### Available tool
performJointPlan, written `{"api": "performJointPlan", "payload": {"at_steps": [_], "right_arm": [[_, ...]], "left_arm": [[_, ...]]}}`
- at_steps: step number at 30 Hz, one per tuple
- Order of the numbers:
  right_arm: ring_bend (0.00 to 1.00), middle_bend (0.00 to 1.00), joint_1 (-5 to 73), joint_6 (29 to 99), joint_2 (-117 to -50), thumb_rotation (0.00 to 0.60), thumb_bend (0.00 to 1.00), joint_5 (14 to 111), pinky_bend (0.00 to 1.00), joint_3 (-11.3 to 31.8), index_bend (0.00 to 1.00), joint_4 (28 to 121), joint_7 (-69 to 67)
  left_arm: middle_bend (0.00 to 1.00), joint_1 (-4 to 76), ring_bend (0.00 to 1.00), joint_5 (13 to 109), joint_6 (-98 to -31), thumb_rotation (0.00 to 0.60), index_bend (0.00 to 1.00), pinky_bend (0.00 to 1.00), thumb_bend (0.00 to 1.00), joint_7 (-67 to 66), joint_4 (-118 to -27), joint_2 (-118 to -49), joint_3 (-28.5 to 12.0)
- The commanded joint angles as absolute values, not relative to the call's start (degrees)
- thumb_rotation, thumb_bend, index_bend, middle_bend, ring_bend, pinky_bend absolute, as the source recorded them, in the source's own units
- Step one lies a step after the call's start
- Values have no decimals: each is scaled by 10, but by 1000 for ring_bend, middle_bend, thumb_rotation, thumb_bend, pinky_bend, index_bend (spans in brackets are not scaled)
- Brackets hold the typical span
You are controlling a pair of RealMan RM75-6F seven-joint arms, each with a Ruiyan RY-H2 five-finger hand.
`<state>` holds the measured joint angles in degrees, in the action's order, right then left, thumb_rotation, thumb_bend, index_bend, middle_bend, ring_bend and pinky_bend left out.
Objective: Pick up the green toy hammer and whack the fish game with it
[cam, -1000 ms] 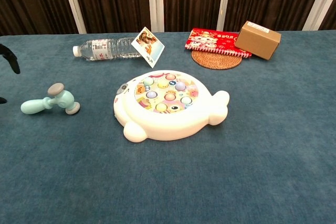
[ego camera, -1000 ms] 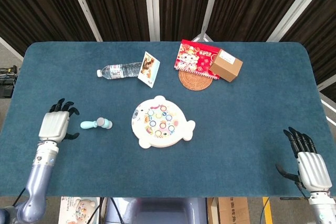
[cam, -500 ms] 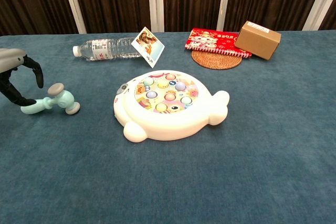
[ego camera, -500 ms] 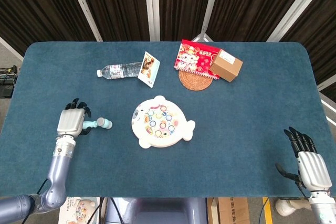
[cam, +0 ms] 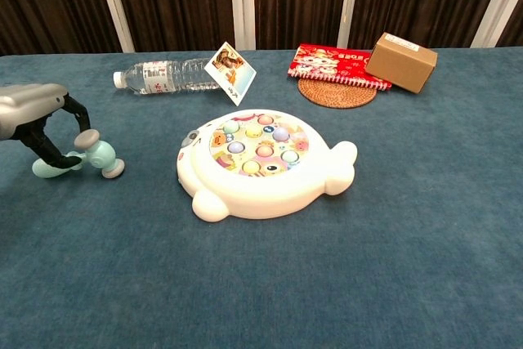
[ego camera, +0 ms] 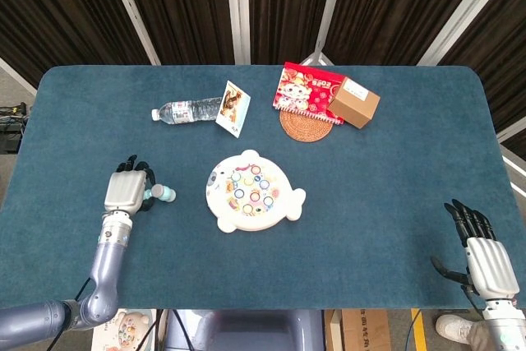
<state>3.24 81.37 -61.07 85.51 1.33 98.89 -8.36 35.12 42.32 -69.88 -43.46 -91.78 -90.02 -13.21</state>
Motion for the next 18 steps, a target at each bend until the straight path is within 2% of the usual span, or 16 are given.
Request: {"api": "performJointPlan", "payload": {"at_steps": [1,18], "right_arm": [[0,0,32,813,-610,600,263,855,0,13,0,989,-84],[0,0,32,813,-610,600,264,855,0,13,0,990,-84]], "left_arm": [[213,355,64,419,-700,600,476,161,456,-439,-916,-905,-128],[226,363,64,412,-708,600,482,161,468,-438,-902,-921,-121]]}}
